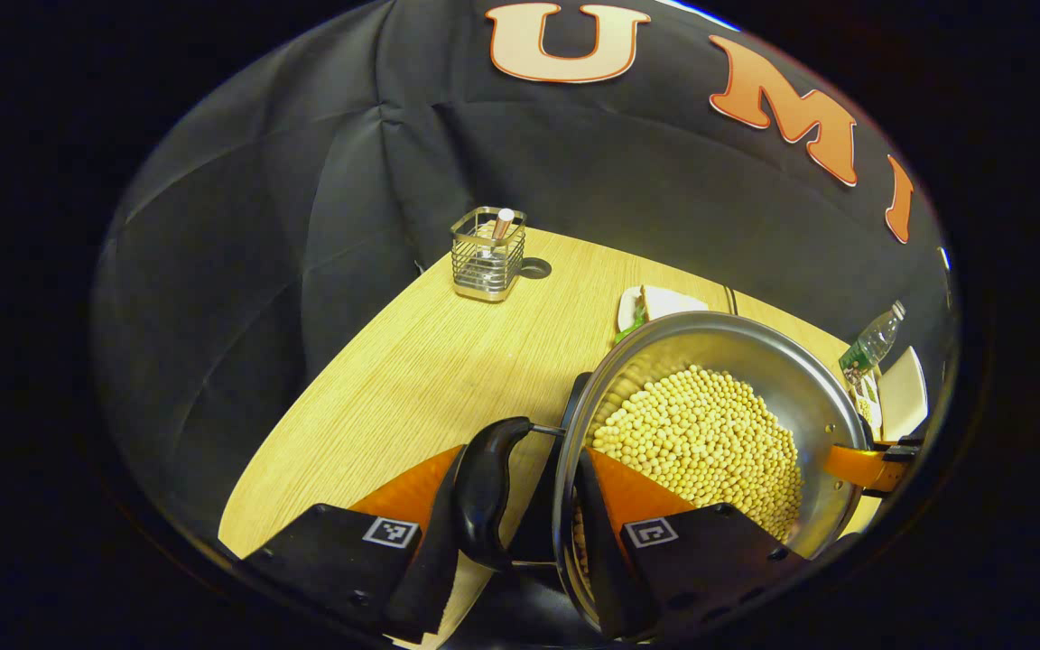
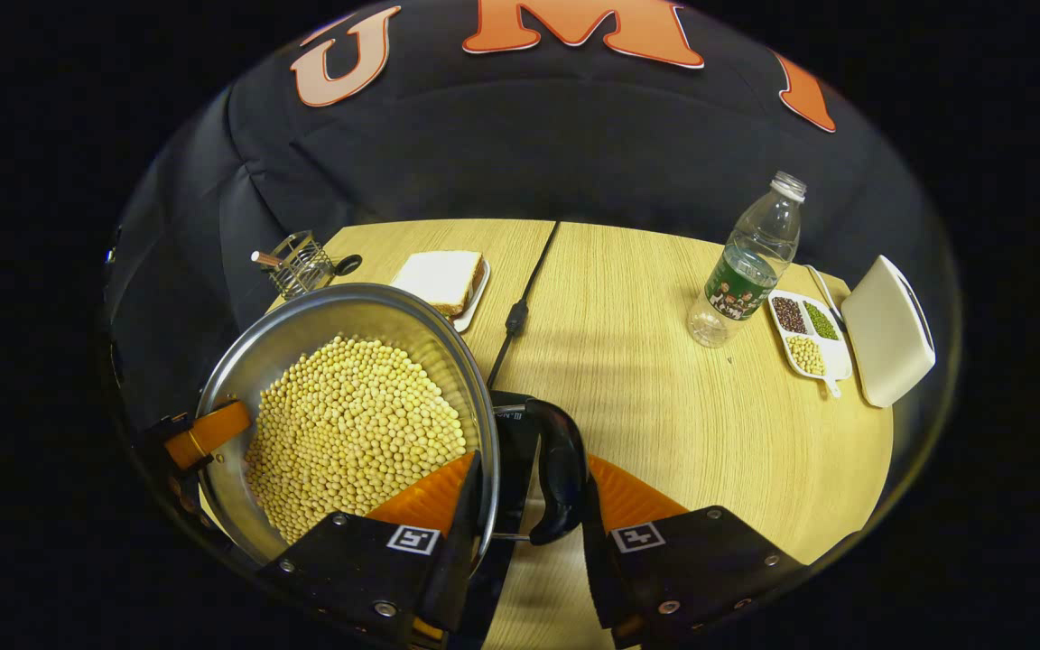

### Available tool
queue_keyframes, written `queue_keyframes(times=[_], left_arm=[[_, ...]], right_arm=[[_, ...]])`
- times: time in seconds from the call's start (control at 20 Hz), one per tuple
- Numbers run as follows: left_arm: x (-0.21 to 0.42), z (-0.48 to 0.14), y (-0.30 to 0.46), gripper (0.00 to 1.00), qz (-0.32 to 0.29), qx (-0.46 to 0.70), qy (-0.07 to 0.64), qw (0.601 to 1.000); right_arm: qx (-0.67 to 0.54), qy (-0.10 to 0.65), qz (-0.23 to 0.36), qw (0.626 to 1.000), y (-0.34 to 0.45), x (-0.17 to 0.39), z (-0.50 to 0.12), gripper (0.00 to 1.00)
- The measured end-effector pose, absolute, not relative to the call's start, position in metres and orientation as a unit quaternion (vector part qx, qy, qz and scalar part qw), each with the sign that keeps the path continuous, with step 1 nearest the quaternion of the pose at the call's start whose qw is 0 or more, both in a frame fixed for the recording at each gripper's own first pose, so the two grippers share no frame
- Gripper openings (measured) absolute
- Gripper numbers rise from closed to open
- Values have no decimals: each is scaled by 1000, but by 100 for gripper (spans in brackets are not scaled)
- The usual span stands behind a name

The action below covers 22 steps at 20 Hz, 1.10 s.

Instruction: First push the handle of the pot to place it horizontally, then grasp the pot with both hands and set it on the induction cooktop.

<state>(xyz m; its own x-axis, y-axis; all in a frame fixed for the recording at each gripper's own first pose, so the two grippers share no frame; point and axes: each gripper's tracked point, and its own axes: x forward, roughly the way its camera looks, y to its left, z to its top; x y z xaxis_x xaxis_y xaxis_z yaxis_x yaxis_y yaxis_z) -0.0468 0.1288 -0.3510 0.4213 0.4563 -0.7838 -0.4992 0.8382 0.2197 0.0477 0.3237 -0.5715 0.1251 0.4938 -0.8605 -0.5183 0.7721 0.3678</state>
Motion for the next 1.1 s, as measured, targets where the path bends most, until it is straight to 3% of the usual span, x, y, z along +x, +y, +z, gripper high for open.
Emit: queue_keyframes(times=[0.25,0.45,0.6,0.65,0.85,1.1], left_arm=[[-51,-351,128,70,290,-5,452,844],[-48,-326,130,81,291,52,433,852],[-49,-289,126,91,298,73,403,862],[-46,-273,122,89,299,77,391,867],[-21,-210,89,95,287,77,327,897],[27,-90,26,96,247,78,219,941]], right_arm=[[-3,565,350,747,324,53,-573,55],[26,543,376,750,315,57,-557,63],[38,495,387,777,293,84,-529,70],[42,475,387,789,282,96,-520,72],[56,406,371,833,217,145,-479,80],[60,307,325,893,97,206,-402,92]])
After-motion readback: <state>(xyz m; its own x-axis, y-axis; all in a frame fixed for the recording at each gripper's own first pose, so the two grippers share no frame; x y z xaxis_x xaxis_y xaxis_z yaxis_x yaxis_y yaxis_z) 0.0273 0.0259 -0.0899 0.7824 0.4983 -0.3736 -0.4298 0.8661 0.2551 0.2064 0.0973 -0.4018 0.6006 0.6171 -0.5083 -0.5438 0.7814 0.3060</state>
